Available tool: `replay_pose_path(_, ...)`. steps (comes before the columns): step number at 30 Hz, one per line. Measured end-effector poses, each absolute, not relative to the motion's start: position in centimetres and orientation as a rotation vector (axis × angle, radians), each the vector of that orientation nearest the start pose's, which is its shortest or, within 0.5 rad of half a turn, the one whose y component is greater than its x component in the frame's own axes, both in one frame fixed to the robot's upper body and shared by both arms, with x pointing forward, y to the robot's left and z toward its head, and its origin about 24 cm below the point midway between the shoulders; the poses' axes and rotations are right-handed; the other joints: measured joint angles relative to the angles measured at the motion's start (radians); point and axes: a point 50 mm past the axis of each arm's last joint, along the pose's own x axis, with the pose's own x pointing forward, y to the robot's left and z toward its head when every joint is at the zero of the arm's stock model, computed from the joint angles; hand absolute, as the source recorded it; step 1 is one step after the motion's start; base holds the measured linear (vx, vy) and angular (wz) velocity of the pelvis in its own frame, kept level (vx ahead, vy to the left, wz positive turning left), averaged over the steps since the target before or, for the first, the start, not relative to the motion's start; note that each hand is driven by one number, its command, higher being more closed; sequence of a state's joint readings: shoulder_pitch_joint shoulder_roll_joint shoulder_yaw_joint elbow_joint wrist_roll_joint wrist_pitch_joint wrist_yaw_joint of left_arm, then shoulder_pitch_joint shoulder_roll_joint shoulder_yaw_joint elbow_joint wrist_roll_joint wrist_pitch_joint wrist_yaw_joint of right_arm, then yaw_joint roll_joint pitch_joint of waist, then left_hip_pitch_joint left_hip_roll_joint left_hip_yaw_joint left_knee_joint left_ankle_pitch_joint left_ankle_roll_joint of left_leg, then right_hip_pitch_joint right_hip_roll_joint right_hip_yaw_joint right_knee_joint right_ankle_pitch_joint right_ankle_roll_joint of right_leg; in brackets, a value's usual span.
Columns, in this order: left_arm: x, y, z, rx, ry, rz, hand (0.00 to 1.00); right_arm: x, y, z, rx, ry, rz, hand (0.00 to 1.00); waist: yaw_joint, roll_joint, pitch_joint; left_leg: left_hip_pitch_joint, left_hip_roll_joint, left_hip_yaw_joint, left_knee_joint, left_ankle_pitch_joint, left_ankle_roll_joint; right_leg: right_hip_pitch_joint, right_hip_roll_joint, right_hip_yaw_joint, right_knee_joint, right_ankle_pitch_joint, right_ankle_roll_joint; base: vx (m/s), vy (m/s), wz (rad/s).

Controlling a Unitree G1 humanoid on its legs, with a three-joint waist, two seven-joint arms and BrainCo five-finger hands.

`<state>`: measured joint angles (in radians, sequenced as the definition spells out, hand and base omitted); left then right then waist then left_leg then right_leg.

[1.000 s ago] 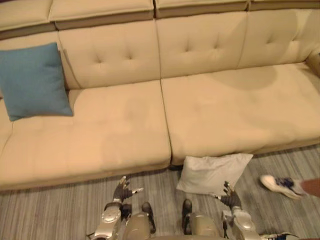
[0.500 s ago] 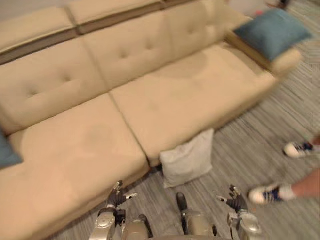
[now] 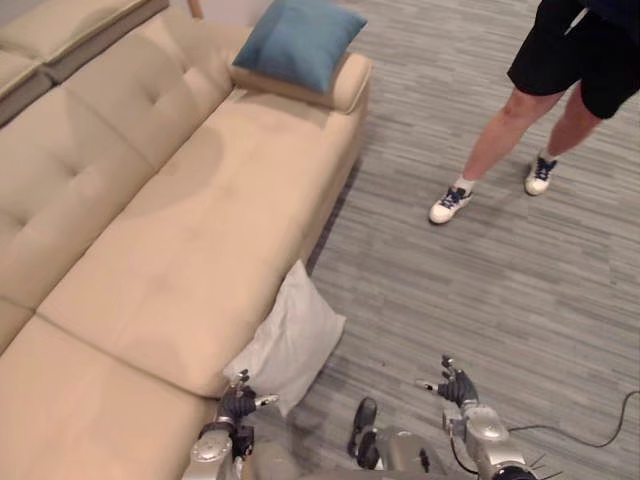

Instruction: Pick up cushions and gather them together orderly.

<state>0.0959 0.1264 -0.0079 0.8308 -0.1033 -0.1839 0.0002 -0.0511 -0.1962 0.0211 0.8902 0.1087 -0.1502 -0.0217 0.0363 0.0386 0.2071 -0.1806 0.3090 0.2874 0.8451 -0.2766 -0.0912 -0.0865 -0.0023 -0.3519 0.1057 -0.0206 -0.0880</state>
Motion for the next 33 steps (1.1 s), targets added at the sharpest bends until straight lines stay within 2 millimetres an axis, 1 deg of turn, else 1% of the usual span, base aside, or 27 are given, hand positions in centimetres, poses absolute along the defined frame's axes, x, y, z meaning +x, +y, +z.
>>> replay_pose_path(2,14.4,19.6,-12.7,0.023,0.738,0.11,0.0,19.6,-21.3,-10.7,-0.116,0.665,-0.103,0.0,0.021,0.007,0.002,-0.027,-0.071,-0.057,-0.172,0.003,-0.005,0.016,-0.001,0.04,-0.001,0.007,0.018,0.28,0.138,-0.89)
replay_pose_path(3,14.0,19.6,-12.8,0.02,0.746,0.113,0.0,20.1,-21.3,-10.5,-0.13,0.654,-0.091,0.0,0.038,0.026,-0.001,-0.015,-0.113,-0.102,-0.385,0.064,-0.018,0.02,0.012,0.071,0.005,0.008,0.042,0.23,0.15,-0.88)
replay_pose_path(4,13.9,19.7,-12.9,0.022,0.751,0.118,0.0,20.4,-21.1,-10.4,-0.143,0.65,-0.079,0.0,0.039,0.029,0.0,-0.001,-0.12,-0.098,-0.415,0.064,0.036,0.022,0.013,0.09,0.009,0.002,0.053,0.24,0.161,-0.63)
replay_pose_path(5,13.9,19.8,-12.8,0.022,0.748,0.122,0.0,20.5,-20.9,-10.3,-0.15,0.644,-0.069,0.0,0.039,0.023,0.001,0.012,-0.129,-0.094,-0.43,0.064,0.036,0.025,0.003,0.097,0.008,0.002,0.064,0.24,0.176,-0.14)
replay_pose_path(6,14.0,19.8,-12.8,0.018,0.744,0.128,0.0,20.8,-21.0,-10.1,-0.157,0.636,-0.072,0.0,0.037,0.013,0.002,0.031,-0.156,-0.093,-0.454,0.062,0.041,0.031,-0.021,0.098,0.01,-0.009,0.085,0.24,0.175,0.04)
replay_pose_path(7,14.0,19.8,-12.8,0.017,0.745,0.127,0.0,20.9,-21.1,-10.0,-0.159,0.634,-0.074,0.0,0.036,0.013,0.002,0.038,-0.162,-0.092,-0.458,0.06,0.044,0.033,-0.027,0.099,0.014,-0.012,0.09,0.22,0.183,0.03)
replay_pose_path(9,13.9,19.9,-12.8,0.018,0.749,0.131,0.0,21.1,-21.2,-9.9,-0.164,0.63,-0.074,0.0,0.038,0.011,0.002,0.06,-0.183,-0.092,-0.465,0.051,0.059,0.038,-0.052,0.106,0.045,-0.036,0.122,0.17,0.161,0.01)
replay_pose_path(10,13.7,20.0,-12.9,0.017,0.756,0.138,0.0,21.3,-21.2,-9.9,-0.166,0.627,-0.07,0.0,0.038,0.012,0.003,0.089,-0.196,-0.092,-0.478,0.034,0.081,0.023,-0.075,0.108,0.128,-0.069,0.158,0.16,0.187,0.07)
replay_pose_path(11,13.5,20.1,-13.0,0.017,0.763,0.143,0.0,21.3,-21.0,-9.9,-0.171,0.63,-0.061,0.0,0.034,0.011,0.004,0.122,-0.21,-0.094,-0.497,0.028,0.09,-0.018,-0.107,0.113,0.268,-0.097,0.2,0.14,0.189,0.15)
replay_pose_path(12,13.5,20.1,-13.0,0.019,0.763,0.144,0.0,21.3,-20.9,-10.0,-0.173,0.633,-0.058,0.0,0.033,0.009,0.005,0.136,-0.22,-0.101,-0.501,0.028,0.09,-0.042,-0.126,0.116,0.345,-0.103,0.21,0.11,0.168,0.4)
replay_pose_path(13,13.6,20.3,-12.9,0.025,0.761,0.144,0.0,20.9,-20.9,-10.2,-0.186,0.647,-0.052,0.0,0.032,0.002,0.008,0.164,-0.242,-0.133,-0.501,0.028,0.092,-0.079,-0.152,0.137,0.49,-0.105,0.215,0.13,0.104,0.85)
replay_pose_path(14,13.6,20.6,-12.9,0.041,0.76,0.147,0.0,20.2,-21.0,-10.6,-0.192,0.666,-0.05,0.0,0.024,0.007,0.008,0.178,-0.258,-0.186,-0.502,0.022,0.103,-0.092,-0.168,0.173,0.547,-0.148,0.209,0.15,0.059,1.13)
replay_pose_path(15,13.8,20.7,-12.8,0.045,0.753,0.153,0.0,19.9,-21.0,-10.7,-0.192,0.674,-0.05,0.0,0.02,0.003,0.004,0.174,-0.266,-0.219,-0.5,0.021,0.103,-0.091,-0.165,0.199,0.535,-0.179,0.205,0.16,-0.023,1.39)
replay_pose_path(16,14.4,20.8,-12.5,0.049,0.737,0.156,0.0,19.8,-21.1,-10.8,-0.191,0.68,-0.054,0.0,0.018,-0.015,-0.002,0.168,-0.277,-0.271,-0.506,0.02,0.105,-0.099,-0.151,0.251,0.502,-0.202,0.199,0.1,-0.059,1.36)
replay_pose_path(17,14.9,21.1,-12.3,0.051,0.723,0.165,0.0,19.8,-21.2,-10.8,-0.19,0.679,-0.056,0.0,0.018,-0.01,0.0,0.152,-0.289,-0.326,-0.508,0.02,0.105,-0.115,-0.13,0.32,0.468,-0.21,0.208,0.14,-0.167,1.83)
replay_pose_path(18,15.5,21.3,-12.0,0.05,0.707,0.171,0.0,19.7,-21.5,-10.8,-0.18,0.676,-0.076,0.0,0.006,-0.024,-0.008,0.123,-0.303,-0.42,-0.503,0.02,0.105,-0.14,-0.086,0.472,0.423,-0.211,0.207,0.1,-0.184,1.68)
replay_pose_path(19,15.7,21.3,-11.9,0.048,0.701,0.175,0.0,19.6,-21.7,-10.8,-0.175,0.677,-0.088,0.0,0.001,-0.023,-0.008,0.109,-0.312,-0.454,-0.493,0.021,0.101,-0.145,-0.077,0.52,0.407,-0.21,0.209,0.13,-0.289,2.09)
replay_pose_path(20,16.0,21.2,-11.8,0.039,0.693,0.185,0.0,18.9,-22.3,-11.1,-0.161,0.695,-0.123,0.0,-0.004,-0.03,-0.01,0.089,-0.339,-0.521,-0.468,0.015,0.079,-0.126,-0.084,0.573,0.33,-0.191,0.211,0.09,-0.246,1.66)
replay_pose_path(21,16.0,21.2,-11.9,0.035,0.693,0.189,0.0,18.3,-22.5,-11.3,-0.152,0.711,-0.135,0.0,0.001,-0.046,-0.007,0.087,-0.357,-0.547,-0.447,0.001,0.057,-0.11,-0.109,0.564,0.297,-0.189,0.226,0.12,-0.353,1.59)
replay_pose_path(22,15.8,20.8,-12.1,0.014,0.7,0.2,0.0,18.0,-22.8,-11.5,-0.151,0.723,-0.144,0.0,0.007,-0.022,-0.006,0.082,-0.344,-0.572,-0.427,-0.006,0.045,-0.091,-0.103,0.532,0.303,-0.2,0.22,0.11,-0.333,1.22)
replay_pose_path(23,14.8,20.2,-12.6,-0.016,0.723,0.207,0.0,17.9,-22.8,-11.5,-0.127,0.721,-0.164,0.0,0.007,-0.002,-0.019,0.063,-0.307,-0.594,-0.432,0.006,0.024,-0.075,-0.086,0.461,0.286,-0.197,0.212,0.12,-0.358,1.04)
replay_pose_path(24,14.4,19.8,-12.8,-0.027,0.735,0.206,0.0,17.8,-22.8,-11.5,-0.117,0.72,-0.168,0.0,0.006,0.009,-0.026,0.052,-0.288,-0.597,-0.445,0.015,0.01,-0.07,-0.079,0.427,0.271,-0.192,0.204,0.08,-0.249,1.0)
replay_pose_path(26,14.4,19.1,-12.9,-0.046,0.739,0.195,0.0,17.8,-22.9,-11.4,-0.095,0.711,-0.191,0.0,0.005,0.011,-0.027,0.034,-0.245,-0.56,-0.494,0.049,-0.027,-0.051,-0.074,0.345,0.242,-0.183,0.189,0.02,-0.224,1.06)
replay_pose_path(28,14.6,18.4,-12.9,-0.048,0.737,0.166,0.0,17.2,-23.1,-11.7,-0.06,0.722,-0.245,0.0,0.003,0.008,-0.027,0.013,-0.184,-0.415,-0.515,0.079,-0.022,-0.02,-0.073,0.258,0.218,-0.174,0.175,-0.02,-0.155,1.14)
replay_pose_path(30,14.4,18.3,-13.0,-0.045,0.743,0.158,0.0,16.4,-23.5,-12.0,-0.043,0.737,-0.283,0.0,0.002,-0.007,-0.022,0.009,-0.127,-0.177,-0.492,0.102,0.008,0.018,-0.103,0.192,0.198,-0.18,0.157,-0.01,-0.036,0.87)
replay_pose_path(32,14.3,18.2,-13.0,-0.039,0.749,0.148,0.0,15.8,-24.1,-12.0,-0.042,0.747,-0.31,0.0,0.004,-0.012,-0.02,-0.005,-0.115,-0.058,-0.47,0.122,0.03,0.039,-0.127,0.16,0.184,-0.181,0.161,-0.02,0.071,0.63)
replay_pose_path(33,14.2,18.3,-13.1,-0.037,0.752,0.151,0.0,15.6,-24.2,-12.1,-0.042,0.753,-0.317,0.0,0.005,-0.016,-0.022,-0.013,-0.118,-0.041,-0.468,0.126,0.036,0.042,-0.137,0.154,0.175,-0.179,0.167,-0.05,0.155,0.49)
